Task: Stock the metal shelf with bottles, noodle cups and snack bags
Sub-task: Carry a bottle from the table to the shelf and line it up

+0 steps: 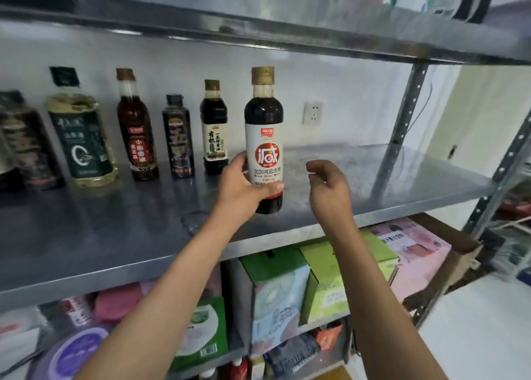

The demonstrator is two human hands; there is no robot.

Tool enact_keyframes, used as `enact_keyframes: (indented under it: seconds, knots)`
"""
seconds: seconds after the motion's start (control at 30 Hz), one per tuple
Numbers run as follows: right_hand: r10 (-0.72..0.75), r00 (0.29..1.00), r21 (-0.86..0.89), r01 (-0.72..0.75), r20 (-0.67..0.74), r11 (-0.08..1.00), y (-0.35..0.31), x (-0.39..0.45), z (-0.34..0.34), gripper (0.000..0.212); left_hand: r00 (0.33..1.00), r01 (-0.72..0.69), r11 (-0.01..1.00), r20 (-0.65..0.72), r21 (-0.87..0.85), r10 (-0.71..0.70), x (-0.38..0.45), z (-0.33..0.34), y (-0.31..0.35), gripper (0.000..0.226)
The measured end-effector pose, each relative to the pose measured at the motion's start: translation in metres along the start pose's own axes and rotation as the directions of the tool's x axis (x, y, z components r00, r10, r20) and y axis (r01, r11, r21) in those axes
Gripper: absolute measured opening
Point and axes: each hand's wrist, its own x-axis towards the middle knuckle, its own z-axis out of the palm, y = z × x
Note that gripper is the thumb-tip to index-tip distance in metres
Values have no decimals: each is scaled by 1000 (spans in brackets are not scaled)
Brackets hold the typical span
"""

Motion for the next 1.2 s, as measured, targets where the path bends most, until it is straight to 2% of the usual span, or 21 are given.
enact_keyframes:
  seconds: [0.17,0.27,0.4,0.57,0.67,0.87,1.03,1.2]
  knots:
    - [6,973,-179,37,233,983,25,47,22,39,987,102,988,-139,117,-85,47,15,-29,63]
    - [31,951,-236,45,308,971,37,68,33,43,971,136,980,-217,148,-102,73,29,-45,60]
    - [16,928,-232,76,371,970,47,84,43,43,974,110,967,-220,229,-58,102,41,-60,63]
    - [-91,902,-200,191,422,961,58,82,46,37,986,86,942,-165,325,-33,137,39,-74,61]
    - [-105,861,-196,230,498,953,61,80,49,33,978,103,892,-207,440,-11,158,37,-84,60]
    - [-96,871,-184,207,482,961,73,84,44,28,949,189,811,-314,554,-7,173,42,-99,58]
    - [-75,864,-266,235,498,935,75,84,52,26,947,187,776,-322,602,22,171,42,-101,54]
    - [-59,865,-262,214,498,941,70,83,49,23,943,185,760,-329,623,40,163,44,-93,58]
